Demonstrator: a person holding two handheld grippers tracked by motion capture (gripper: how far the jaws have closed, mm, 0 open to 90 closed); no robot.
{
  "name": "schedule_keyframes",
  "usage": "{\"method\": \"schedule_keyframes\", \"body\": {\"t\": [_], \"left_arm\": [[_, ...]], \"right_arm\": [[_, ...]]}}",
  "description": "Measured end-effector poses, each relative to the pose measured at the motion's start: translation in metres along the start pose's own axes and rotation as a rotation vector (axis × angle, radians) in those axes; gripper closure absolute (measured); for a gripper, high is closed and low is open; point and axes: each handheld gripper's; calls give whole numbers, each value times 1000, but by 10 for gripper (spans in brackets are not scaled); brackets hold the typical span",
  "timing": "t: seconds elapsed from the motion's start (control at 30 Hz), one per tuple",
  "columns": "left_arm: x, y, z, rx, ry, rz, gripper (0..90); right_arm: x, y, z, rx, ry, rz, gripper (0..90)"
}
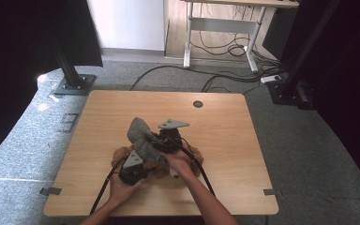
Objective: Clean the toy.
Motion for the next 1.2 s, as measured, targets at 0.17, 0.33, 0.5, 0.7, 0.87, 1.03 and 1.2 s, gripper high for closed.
{"method": "schedule_keyframes", "body": {"t": [0.17,0.33,0.5,0.7,0.87,1.03,1.2], "left_arm": [[-2,0,-1,1,-17,-1,827],[-3,0,-2,3,-23,-2,827],[-3,1,-1,7,-21,-2,827],[-4,2,-1,13,-22,-12,828],[-4,2,-1,14,-26,-12,828],[-5,2,-1,20,-27,-12,828],[-5,3,-2,34,-29,-15,828]], "right_arm": [[9,7,-20,59,11,50,794],[8,10,-24,101,71,100,793],[3,15,-10,92,139,136,793],[-23,31,26,73,238,103,794],[-52,54,75,-2,252,1,794],[-62,80,119,-39,221,-54,795],[-60,105,138,-14,197,-65,797]]}}
Point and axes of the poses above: each handheld gripper's, and its own axes: z roughly backward along the jaws, y roughly out of its underside, x roughly to its left, and after that the axes turned 14 degrees about y, right-handed
